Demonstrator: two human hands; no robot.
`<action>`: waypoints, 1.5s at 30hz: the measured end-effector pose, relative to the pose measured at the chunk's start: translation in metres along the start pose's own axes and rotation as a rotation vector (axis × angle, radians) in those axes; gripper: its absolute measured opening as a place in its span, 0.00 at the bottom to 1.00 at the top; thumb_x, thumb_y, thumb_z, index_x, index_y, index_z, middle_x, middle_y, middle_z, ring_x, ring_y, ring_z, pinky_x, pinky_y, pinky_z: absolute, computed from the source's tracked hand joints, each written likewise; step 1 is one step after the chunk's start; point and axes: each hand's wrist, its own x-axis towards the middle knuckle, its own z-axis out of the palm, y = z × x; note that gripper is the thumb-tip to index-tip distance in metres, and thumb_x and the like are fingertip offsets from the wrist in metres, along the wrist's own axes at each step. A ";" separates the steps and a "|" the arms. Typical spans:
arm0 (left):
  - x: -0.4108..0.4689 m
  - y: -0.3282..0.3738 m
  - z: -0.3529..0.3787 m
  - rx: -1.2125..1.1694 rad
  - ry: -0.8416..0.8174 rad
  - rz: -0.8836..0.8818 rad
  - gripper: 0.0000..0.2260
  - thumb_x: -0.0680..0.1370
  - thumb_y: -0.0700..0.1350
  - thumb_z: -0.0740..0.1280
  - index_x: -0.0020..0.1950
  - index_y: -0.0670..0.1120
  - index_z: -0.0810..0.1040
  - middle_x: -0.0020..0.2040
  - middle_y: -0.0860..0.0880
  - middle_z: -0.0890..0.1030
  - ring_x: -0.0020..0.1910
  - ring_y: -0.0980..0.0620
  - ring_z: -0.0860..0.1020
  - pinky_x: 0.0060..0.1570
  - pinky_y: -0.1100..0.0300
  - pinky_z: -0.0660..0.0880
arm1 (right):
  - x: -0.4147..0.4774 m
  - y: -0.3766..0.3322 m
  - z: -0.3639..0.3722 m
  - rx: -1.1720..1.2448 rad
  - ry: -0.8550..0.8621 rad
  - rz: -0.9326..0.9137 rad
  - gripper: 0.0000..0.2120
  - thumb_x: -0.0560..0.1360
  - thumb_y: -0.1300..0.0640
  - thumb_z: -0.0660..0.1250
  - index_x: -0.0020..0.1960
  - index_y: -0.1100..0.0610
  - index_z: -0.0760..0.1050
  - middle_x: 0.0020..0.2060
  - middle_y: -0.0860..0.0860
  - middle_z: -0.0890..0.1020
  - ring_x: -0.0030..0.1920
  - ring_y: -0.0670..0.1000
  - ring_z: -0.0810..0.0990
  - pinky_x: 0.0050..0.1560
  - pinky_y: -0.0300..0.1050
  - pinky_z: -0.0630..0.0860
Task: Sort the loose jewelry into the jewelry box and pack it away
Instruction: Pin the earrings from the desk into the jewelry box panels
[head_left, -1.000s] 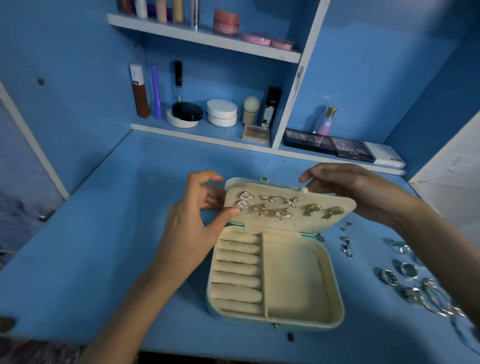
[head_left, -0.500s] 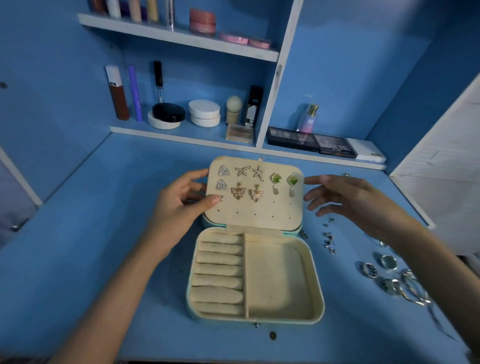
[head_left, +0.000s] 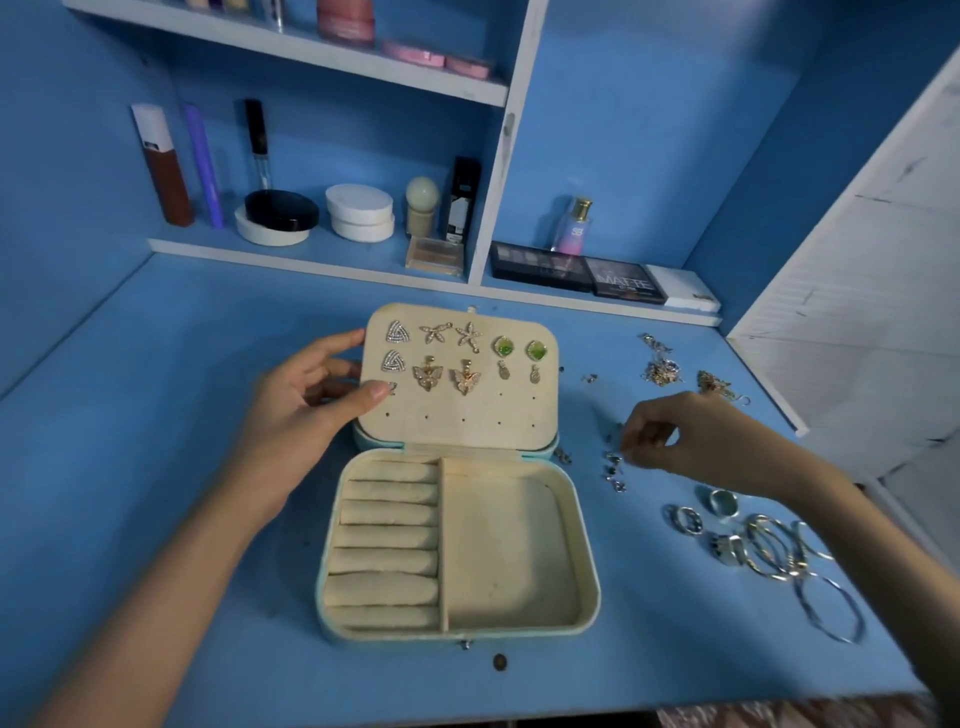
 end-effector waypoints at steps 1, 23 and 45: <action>0.000 0.000 0.000 0.004 -0.003 0.002 0.19 0.71 0.36 0.72 0.56 0.56 0.77 0.43 0.52 0.83 0.40 0.61 0.80 0.42 0.71 0.75 | -0.002 0.000 0.001 -0.009 -0.027 -0.005 0.08 0.71 0.55 0.71 0.38 0.44 0.76 0.36 0.42 0.81 0.39 0.39 0.78 0.44 0.32 0.74; 0.000 -0.001 0.000 0.071 -0.006 0.021 0.20 0.71 0.40 0.72 0.60 0.55 0.77 0.42 0.57 0.83 0.41 0.61 0.80 0.43 0.67 0.74 | -0.016 -0.014 0.012 0.136 0.143 -0.079 0.09 0.69 0.63 0.72 0.37 0.50 0.77 0.32 0.43 0.81 0.37 0.43 0.79 0.41 0.35 0.76; -0.004 0.000 0.022 0.327 0.086 0.120 0.25 0.66 0.51 0.77 0.56 0.57 0.67 0.42 0.55 0.79 0.39 0.63 0.77 0.34 0.71 0.71 | 0.022 -0.114 0.045 0.425 0.439 -0.282 0.05 0.70 0.62 0.72 0.44 0.55 0.84 0.31 0.47 0.80 0.36 0.46 0.77 0.39 0.29 0.70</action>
